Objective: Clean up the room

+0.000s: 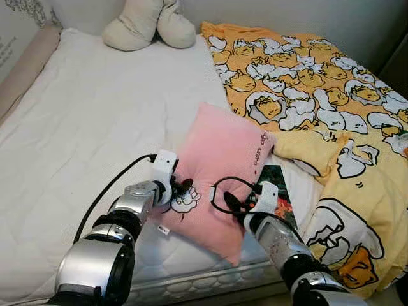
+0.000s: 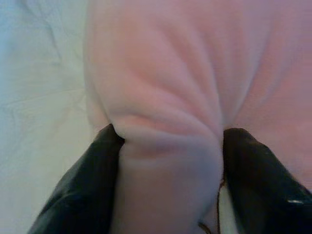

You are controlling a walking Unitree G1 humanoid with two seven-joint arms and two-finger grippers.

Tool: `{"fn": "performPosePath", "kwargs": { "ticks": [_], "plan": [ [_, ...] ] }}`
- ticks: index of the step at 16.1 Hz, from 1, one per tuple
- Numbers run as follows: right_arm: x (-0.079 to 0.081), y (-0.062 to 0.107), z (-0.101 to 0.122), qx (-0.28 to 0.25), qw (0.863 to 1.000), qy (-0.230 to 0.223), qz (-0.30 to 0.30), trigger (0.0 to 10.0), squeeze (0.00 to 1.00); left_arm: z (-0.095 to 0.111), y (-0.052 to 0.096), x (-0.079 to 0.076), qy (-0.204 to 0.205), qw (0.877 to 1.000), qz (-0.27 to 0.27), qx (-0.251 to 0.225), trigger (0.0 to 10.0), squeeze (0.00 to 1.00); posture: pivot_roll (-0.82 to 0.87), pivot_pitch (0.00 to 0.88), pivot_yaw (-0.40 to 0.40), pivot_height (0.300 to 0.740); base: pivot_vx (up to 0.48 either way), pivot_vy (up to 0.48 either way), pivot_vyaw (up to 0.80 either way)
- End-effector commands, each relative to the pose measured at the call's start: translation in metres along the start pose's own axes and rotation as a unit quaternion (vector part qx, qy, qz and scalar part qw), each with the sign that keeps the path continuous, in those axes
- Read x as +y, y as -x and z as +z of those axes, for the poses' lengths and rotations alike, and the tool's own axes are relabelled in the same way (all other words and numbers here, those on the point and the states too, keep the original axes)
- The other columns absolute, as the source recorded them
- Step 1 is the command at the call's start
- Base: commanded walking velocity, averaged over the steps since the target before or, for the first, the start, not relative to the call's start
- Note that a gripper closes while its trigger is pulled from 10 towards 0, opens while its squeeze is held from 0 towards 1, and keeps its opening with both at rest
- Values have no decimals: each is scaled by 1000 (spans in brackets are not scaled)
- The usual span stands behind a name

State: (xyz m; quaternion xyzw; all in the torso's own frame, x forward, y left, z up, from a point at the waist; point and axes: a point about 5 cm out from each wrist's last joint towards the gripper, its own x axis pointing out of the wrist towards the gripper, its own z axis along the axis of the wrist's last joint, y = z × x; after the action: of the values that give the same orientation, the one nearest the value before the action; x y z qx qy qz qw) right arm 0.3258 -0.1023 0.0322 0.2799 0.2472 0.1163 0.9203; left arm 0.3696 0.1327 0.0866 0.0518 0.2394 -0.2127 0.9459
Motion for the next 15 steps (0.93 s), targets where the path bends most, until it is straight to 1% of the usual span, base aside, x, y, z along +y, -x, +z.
{"fn": "performPosePath", "kwargs": {
  "ticks": [1,4,6,7,8,9,10,12,13,15],
  "plan": [
    [-2,1,-11,26,1000,-10,-3,0,0,-10,-2,-8,-7,1000,-10,20,0,0,105,106,-48,740,0,0,0],
    [0,0,-9,14,1000,-6,-4,0,0,-15,-3,-11,6,999,-17,28,0,0,109,82,-43,740,0,0,0],
    [3,0,-16,18,1000,1,-5,0,0,-17,-4,-14,10,999,-21,28,0,0,123,68,-55,740,0,0,0],
    [6,-1,-20,22,1000,15,-2,0,0,-11,-5,-20,-2,999,-34,-6,0,0,122,56,-50,740,0,0,0],
    [7,-1,-20,20,1000,21,-1,0,0,-6,-6,-23,-8,999,-43,-27,0,0,122,56,-50,740,0,0,0],
    [4,0,-16,9,1000,29,-6,0,0,-1,-7,-30,-6,997,-56,-57,0,0,124,51,-49,740,0,0,0],
    [1,0,-14,6,1000,29,-11,0,0,-4,-8,-33,-12,997,-56,-53,0,0,125,44,-50,740,0,0,0],
    [-4,1,-7,1,999,39,-20,0,0,-8,-10,-40,0,997,-55,-52,0,0,117,16,-49,740,0,0,0],
    [-5,1,-4,0,999,46,-22,0,0,-9,-10,-41,0,997,-52,-52,0,0,116,16,-49,740,0,0,0],
    [-10,2,-4,0,998,44,-37,0,0,-15,-10,-42,14,998,-51,-45,0,0,118,13,-47,740,0,0,0]
  ]
}}
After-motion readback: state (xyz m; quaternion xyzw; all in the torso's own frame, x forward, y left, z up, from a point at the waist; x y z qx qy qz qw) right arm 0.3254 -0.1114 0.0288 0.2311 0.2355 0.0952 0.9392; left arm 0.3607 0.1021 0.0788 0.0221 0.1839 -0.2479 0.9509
